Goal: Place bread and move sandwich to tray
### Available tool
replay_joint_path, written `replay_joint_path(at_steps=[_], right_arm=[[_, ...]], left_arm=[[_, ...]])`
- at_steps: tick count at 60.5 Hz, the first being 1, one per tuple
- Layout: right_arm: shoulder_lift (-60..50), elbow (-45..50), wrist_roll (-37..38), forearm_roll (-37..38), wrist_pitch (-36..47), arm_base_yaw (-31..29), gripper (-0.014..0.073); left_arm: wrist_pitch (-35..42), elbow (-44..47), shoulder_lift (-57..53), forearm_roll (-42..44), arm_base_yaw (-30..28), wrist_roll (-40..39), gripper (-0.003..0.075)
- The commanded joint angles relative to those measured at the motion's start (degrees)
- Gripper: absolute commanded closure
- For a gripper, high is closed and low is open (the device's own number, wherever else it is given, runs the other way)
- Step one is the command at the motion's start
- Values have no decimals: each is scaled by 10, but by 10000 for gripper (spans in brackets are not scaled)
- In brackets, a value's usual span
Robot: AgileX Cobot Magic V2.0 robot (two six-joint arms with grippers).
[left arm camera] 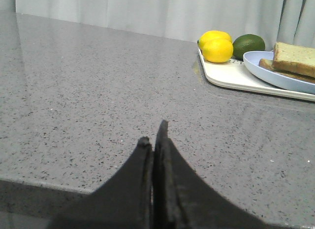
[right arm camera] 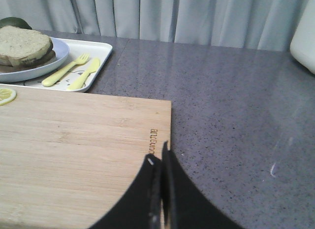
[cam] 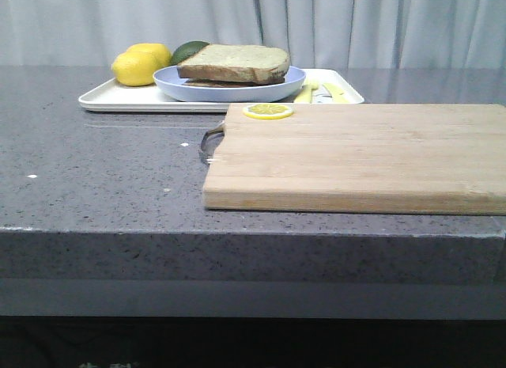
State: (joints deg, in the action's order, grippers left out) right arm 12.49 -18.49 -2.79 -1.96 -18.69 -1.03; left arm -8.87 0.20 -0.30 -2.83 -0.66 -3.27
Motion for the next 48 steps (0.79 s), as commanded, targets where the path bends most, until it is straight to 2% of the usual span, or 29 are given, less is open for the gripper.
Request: replay_joint_path(at_steps=[1, 24, 39, 48], right_arm=[[5, -16, -3, 3, 47, 1, 679], [-4, 2, -3, 3, 65, 12, 679], [-51, 142, -3, -30, 208, 83, 679], [-92, 199, -3, -35, 214, 83, 679]], left_arm=[[50, 6, -12, -4, 2, -6, 739], [50, 6, -12, -4, 2, -6, 739], [50, 6, -12, -4, 2, -6, 739], [50, 6, -12, -4, 2, -6, 739]])
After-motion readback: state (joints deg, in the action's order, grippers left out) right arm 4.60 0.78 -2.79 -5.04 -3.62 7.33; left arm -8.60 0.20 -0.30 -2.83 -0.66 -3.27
